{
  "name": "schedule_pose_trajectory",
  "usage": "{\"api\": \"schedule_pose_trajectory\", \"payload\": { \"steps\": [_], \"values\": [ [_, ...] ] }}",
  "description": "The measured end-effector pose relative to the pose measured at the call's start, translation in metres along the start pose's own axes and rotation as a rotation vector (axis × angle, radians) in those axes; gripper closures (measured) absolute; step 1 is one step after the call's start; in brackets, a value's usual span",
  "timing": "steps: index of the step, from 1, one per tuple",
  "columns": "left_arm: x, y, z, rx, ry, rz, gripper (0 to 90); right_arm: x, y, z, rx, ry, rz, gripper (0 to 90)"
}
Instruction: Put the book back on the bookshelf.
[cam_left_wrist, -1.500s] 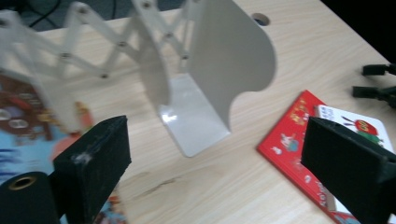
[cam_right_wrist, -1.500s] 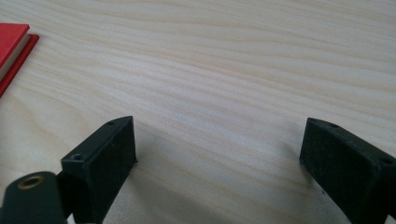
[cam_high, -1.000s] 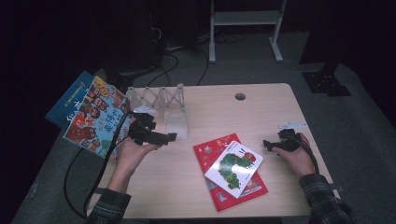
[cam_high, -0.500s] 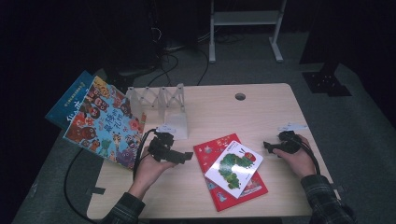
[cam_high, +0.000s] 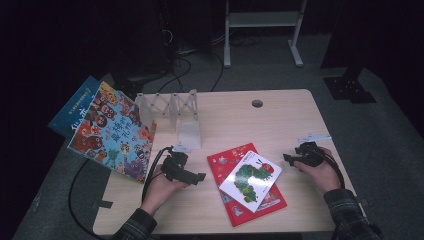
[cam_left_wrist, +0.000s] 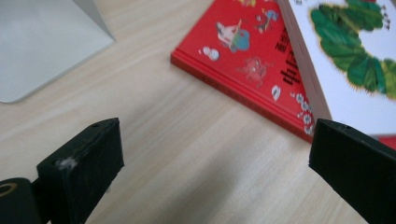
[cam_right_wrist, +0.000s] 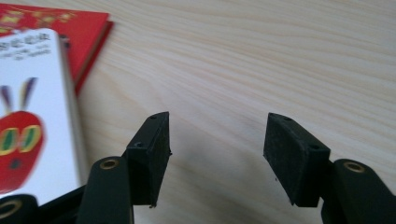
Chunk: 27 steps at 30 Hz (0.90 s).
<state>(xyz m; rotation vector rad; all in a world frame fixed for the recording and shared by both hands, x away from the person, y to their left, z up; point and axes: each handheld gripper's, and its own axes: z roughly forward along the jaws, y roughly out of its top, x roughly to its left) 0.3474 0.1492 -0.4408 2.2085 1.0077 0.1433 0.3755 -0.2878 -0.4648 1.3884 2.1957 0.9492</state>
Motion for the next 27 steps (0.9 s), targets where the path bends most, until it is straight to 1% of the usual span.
{"api": "schedule_pose_trajectory", "payload": {
  "steps": [1, 2, 4, 5, 6, 7, 8, 9, 10, 11, 12, 13, 14, 15, 16, 18, 19, 20, 21, 22, 23, 24, 25, 26, 27],
  "values": [
    [0.0, 0.0, 0.002, 0.016, 0.002, 0.0, 1.1, 0.002, 0.0, -0.002, -0.005, 0.007, -0.001, 39.6],
    [-0.001, -0.001, 0.005, 0.034, 0.013, 0.012, 0.0, 0.004, 0.001, -0.005, -0.009, 0.015, 0.001, 39.5],
    [-0.002, -0.001, 0.007, 0.034, 0.013, 0.026, 0.0, 0.007, 0.001, -0.009, -0.022, 0.03, 0.004, 39.4],
    [-0.003, -0.001, 0.007, 0.034, 0.012, 0.025, 0.0, 0.009, 0.001, -0.011, -0.026, 0.037, 0.003, 39.3],
    [-0.003, -0.001, 0.008, 0.028, 0.017, 0.016, 0.0, 0.012, 0.001, -0.014, -0.025, 0.043, 0.002, 39.3],
    [-0.004, -0.001, 0.009, 0.028, 0.024, 0.015, 0.0, 0.014, 0.0, -0.016, -0.027, 0.051, -0.001, 39.2],
    [-0.004, -0.001, 0.01, 0.03, 0.033, 0.026, 0.4, 0.016, -0.001, -0.018, -0.029, 0.059, -0.005, 39.3],
    [-0.004, -0.001, 0.011, 0.039, 0.047, 0.025, 0.4, 0.018, -0.002, -0.02, -0.03, 0.067, -0.006, 39.3],
    [-0.004, -0.002, 0.012, 0.044, 0.051, 0.022, 0.4, 0.02, -0.004, -0.023, -0.032, 0.075, -0.007, 39.4],
    [-0.003, -0.002, 0.013, 0.054, 0.067, 0.029, 0.4, 0.022, -0.005, -0.025, -0.034, 0.083, -0.008, 39.6],
    [-0.003, -0.002, 0.014, 0.062, 0.069, 0.032, 0.4, 0.024, -0.006, -0.026, -0.03, 0.09, -0.011, 39.6],
    [-0.002, -0.003, 0.014, 0.064, 0.059, 0.028, 0.4, 0.026, -0.007, -0.028, -0.031, 0.096, -0.015, 39.9],
    [-0.001, -0.003, 0.013, 0.067, 0.057, 0.03, 0.4, 0.028, -0.009, -0.03, -0.031, 0.103, -0.014, 40.0],
    [-0.002, -0.003, 0.012, 0.062, 0.043, 0.045, 1.9, 0.03, -0.01, -0.031, -0.03, 0.113, -0.017, 40.0],
    [-0.003, -0.004, 0.012, 0.053, 0.037, 0.057, 5.0, 0.033, -0.012, -0.032, -0.026, 0.125, -0.02, 40.1],
    [-0.005, -0.003, 0.011, 0.047, 0.056, 0.069, 6.0, 0.038, -0.014, -0.033, -0.02, 0.145, -0.025, 40.2],
    [-0.006, -0.004, 0.011, 0.042, 0.05, 0.078, 9.7, 0.04, -0.015, -0.034, -0.018, 0.156, -0.029, 40.1],
    [-0.006, -0.003, 0.011, 0.041, 0.044, 0.074, 12.8, 0.043, -0.016, -0.034, -0.013, 0.173, -0.03, 39.9],
    [-0.006, -0.003, 0.01, 0.031, 0.042, 0.071, 12.9, 0.045, -0.016, -0.033, -0.012, 0.182, -0.033, 39.7],
    [-0.006, -0.003, 0.009, 0.017, 0.035, 0.086, 16.3, 0.048, -0.017, -0.033, -0.008, 0.194, -0.033, 39.4],
    [-0.006, -0.004, 0.009, 0.006, 0.035, 0.09, 22.4, 0.05, -0.017, -0.032, -0.002, 0.201, -0.036, 39.1],
    [-0.006, -0.004, 0.008, 0.002, 0.033, 0.09, 24.3, 0.051, -0.017, -0.032, 0.003, 0.203, -0.037, 38.8],
    [-0.005, -0.004, 0.008, 0.004, 0.023, 0.092, 28.4, 0.052, -0.017, -0.03, 0.005, 0.209, -0.04, 38.6],
    [-0.005, -0.005, 0.008, 0.001, 0.002, 0.085, 29.1, 0.052, -0.017, -0.029, 0.011, 0.211, -0.037, 38.5],
    [-0.005, -0.006, 0.009, 0.006, -0.023, 0.081, 31.7, 0.053, -0.018, -0.028, 0.019, 0.215, -0.04, 38.1]
  ]
}}
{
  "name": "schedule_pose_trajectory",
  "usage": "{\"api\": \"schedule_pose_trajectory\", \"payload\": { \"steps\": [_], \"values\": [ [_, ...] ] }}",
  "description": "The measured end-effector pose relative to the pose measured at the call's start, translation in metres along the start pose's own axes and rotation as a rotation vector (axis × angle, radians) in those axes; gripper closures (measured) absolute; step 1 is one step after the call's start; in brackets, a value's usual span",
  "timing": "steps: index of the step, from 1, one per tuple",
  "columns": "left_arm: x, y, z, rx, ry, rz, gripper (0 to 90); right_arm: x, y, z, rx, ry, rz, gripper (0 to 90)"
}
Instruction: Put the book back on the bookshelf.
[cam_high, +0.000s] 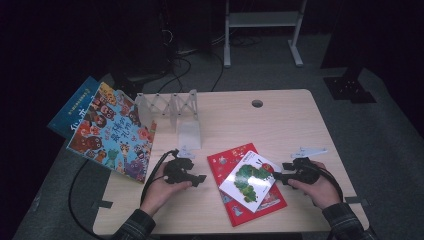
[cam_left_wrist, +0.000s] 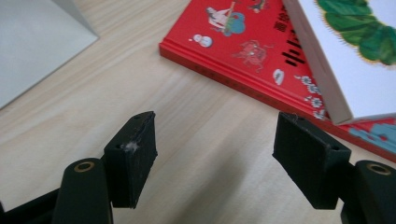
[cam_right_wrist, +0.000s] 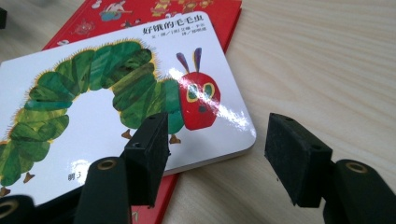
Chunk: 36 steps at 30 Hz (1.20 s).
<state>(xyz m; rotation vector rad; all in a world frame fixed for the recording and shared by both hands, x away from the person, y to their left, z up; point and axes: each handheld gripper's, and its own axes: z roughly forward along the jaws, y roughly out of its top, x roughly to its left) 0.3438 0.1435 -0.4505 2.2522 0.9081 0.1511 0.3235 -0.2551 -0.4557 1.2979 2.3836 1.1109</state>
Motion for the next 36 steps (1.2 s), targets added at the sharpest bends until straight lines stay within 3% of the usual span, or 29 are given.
{"api": "schedule_pose_trajectory", "payload": {
  "steps": [1, 4, 9, 12, 15, 20, 27, 30, 36],
  "values": [
    [0.0, -0.001, 0.001, -0.001, -0.018, 0.009, 33.2, 0.0, 0.0, 0.001, 0.005, 0.003, 0.004, 37.9],
    [-0.002, -0.004, 0.002, 0.004, -0.018, 0.042, 38.2, 0.001, -0.002, 0.005, 0.023, 0.014, 0.012, 36.7],
    [-0.004, -0.004, -0.002, -0.008, -0.034, 0.056, 37.9, 0.001, -0.001, 0.009, 0.02, 0.026, 0.034, 34.1],
    [-0.003, -0.003, -0.003, -0.011, -0.091, 0.026, 37.0, 0.003, 0.0, 0.011, 0.017, 0.025, 0.027, 33.6],
    [-0.005, -0.002, -0.004, -0.029, -0.078, 0.036, 38.6, 0.007, 0.003, 0.015, 0.013, 0.028, 0.021, 33.3],
    [-0.005, -0.002, -0.004, -0.044, -0.132, -0.003, 37.2, 0.015, 0.012, 0.025, 0.009, 0.02, -0.018, 33.0],
    [-0.012, 0.001, 0.001, -0.034, -0.158, -0.008, 34.0, 0.023, 0.02, 0.035, 0.005, 0.021, -0.038, 32.9],
    [-0.015, 0.003, 0.002, -0.042, -0.177, -0.011, 34.0, 0.025, 0.021, 0.034, 0.006, 0.014, -0.062, 33.6],
    [-0.021, 0.003, 0.003, -0.036, -0.191, 0.002, 34.0, 0.03, 0.012, 0.022, 0.025, 0.043, -0.066, 35.1]
  ]
}}
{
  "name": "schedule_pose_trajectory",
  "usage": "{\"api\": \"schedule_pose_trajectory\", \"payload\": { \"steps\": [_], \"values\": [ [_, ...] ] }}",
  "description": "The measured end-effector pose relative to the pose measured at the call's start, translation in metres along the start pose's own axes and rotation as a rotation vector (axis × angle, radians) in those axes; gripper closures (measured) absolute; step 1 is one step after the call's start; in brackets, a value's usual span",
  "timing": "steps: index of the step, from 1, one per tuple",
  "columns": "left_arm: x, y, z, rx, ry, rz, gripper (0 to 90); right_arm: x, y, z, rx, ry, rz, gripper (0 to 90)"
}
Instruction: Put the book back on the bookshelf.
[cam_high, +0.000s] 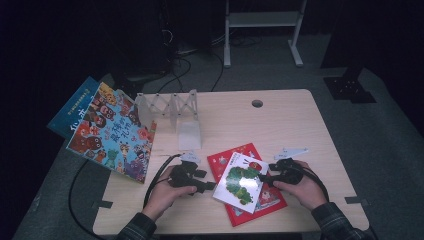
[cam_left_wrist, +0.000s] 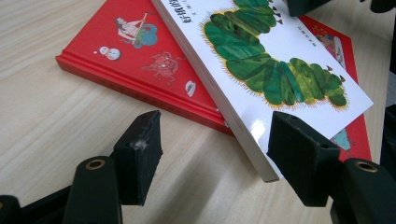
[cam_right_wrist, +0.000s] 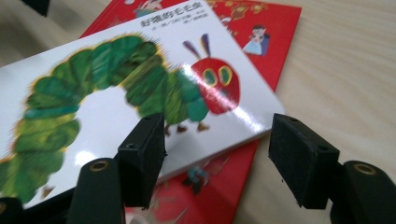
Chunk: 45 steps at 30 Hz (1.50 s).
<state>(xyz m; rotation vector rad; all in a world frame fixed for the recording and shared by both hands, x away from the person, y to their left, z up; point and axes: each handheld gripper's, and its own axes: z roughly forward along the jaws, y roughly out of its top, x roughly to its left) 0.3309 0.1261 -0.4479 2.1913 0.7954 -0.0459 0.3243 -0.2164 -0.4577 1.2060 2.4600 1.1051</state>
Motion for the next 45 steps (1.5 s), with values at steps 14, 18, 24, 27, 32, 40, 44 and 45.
{"api": "schedule_pose_trajectory", "payload": {
  "steps": [14, 18, 24, 27, 32, 40, 44, 45],
  "values": [
    [-0.001, 0.002, 0.003, 0.0, -0.021, -0.007, 33.7, 0.024, -0.005, 0.004, 0.011, 0.069, -0.013, 33.9],
    [0.0, 0.002, 0.002, 0.007, -0.013, -0.019, 32.2, 0.029, 0.001, 0.012, 0.001, 0.068, -0.018, 33.5],
    [0.006, -0.001, 0.002, 0.021, -0.009, -0.047, 29.1, 0.034, 0.009, 0.023, -0.012, 0.066, -0.012, 33.1],
    [0.011, -0.003, 0.001, 0.018, -0.007, -0.073, 28.9, 0.039, 0.013, 0.028, -0.018, 0.062, -0.019, 32.7],
    [0.012, -0.004, 0.002, 0.018, -0.03, -0.091, 28.8, 0.047, 0.017, 0.034, -0.027, 0.056, -0.033, 32.8],
    [0.009, -0.004, 0.01, 0.039, -0.036, -0.097, 27.4, 0.053, 0.01, 0.029, -0.02, 0.093, -0.044, 31.5],
    [0.008, -0.004, 0.014, 0.052, -0.041, -0.099, 26.8, 0.055, 0.005, 0.026, -0.008, 0.13, -0.048, 28.2],
    [0.008, -0.004, 0.015, 0.055, -0.042, -0.097, 26.8, 0.055, 0.004, 0.026, -0.007, 0.137, -0.047, 28.1]
  ]
}}
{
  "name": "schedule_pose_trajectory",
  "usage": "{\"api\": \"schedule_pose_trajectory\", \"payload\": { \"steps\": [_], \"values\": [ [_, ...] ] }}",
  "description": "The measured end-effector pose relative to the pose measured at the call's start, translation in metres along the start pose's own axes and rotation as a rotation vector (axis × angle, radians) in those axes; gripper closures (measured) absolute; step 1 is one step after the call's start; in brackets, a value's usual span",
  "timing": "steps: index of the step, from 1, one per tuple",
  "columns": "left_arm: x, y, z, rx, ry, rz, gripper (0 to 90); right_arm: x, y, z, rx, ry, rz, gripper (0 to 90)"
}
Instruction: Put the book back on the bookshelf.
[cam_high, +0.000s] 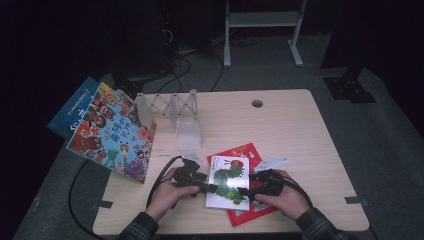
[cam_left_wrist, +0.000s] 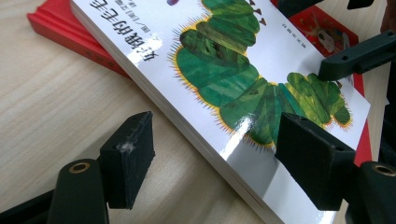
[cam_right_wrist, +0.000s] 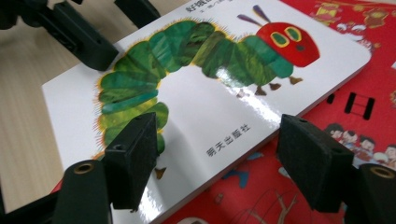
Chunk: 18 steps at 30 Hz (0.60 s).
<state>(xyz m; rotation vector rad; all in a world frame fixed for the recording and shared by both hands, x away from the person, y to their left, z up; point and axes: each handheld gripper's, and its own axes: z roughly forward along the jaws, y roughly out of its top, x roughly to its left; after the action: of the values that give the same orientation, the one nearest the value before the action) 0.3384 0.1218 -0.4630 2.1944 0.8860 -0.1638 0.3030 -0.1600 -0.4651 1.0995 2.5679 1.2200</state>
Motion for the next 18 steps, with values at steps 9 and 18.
{"api": "schedule_pose_trajectory", "payload": {
  "steps": [9, 18],
  "values": [
    [0.001, 0.001, 0.002, 0.01, -0.009, -0.012, 24.2, 0.003, -0.002, 0.001, 0.007, 0.029, 0.002, 24.7],
    [0.013, -0.001, -0.007, 0.006, 0.006, -0.03, 24.0, 0.016, 0.003, 0.011, 0.014, 0.059, -0.035, 22.3]
  ]
}}
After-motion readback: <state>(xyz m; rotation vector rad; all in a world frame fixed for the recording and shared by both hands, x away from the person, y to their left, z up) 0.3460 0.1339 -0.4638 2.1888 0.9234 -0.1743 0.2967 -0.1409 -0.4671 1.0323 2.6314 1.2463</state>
